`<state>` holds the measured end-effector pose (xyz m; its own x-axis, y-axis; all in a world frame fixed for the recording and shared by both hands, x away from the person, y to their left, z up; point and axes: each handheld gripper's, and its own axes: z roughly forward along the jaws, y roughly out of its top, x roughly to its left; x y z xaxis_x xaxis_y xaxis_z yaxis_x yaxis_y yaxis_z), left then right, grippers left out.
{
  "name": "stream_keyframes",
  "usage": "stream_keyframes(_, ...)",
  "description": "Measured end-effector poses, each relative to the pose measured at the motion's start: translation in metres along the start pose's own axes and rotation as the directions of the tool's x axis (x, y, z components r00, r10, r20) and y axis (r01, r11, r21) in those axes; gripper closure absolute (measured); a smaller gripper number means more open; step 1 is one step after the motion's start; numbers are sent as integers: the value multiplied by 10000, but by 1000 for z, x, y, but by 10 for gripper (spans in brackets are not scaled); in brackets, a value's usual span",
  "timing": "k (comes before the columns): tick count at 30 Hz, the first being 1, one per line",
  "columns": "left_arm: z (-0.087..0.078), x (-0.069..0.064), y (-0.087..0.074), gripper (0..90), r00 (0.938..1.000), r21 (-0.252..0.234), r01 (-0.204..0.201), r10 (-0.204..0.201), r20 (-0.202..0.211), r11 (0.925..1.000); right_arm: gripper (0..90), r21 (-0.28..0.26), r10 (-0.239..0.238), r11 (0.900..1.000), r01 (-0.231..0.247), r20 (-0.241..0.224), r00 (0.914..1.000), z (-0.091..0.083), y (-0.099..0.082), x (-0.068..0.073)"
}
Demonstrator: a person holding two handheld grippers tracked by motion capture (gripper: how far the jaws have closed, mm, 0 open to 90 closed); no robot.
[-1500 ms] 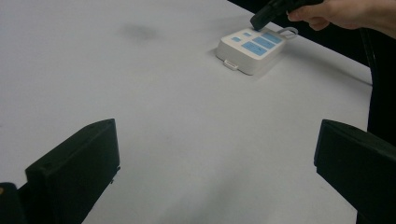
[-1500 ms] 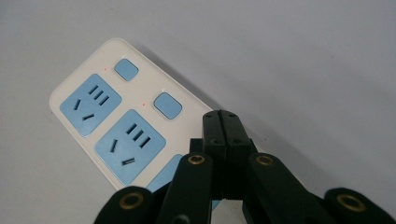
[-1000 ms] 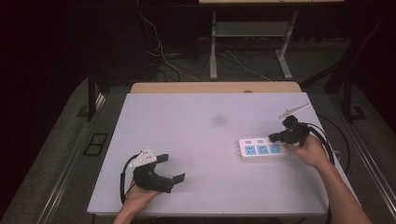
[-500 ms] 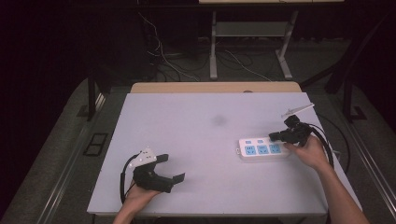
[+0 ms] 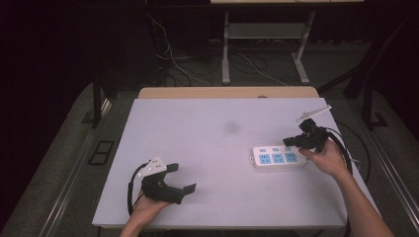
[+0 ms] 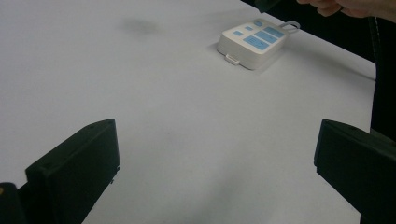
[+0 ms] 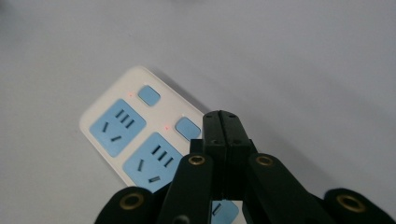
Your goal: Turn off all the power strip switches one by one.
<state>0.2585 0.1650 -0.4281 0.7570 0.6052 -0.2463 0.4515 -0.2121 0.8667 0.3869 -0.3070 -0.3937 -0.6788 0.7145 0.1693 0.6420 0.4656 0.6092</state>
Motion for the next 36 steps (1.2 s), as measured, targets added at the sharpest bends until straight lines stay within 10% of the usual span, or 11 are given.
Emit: stream_keyframes(36, -2, 1, 1, 0, 10000, -148, 26, -25, 31, 9999, 900, 183, -505, 9985, 516, -570, 9971, 0, 29, 18)
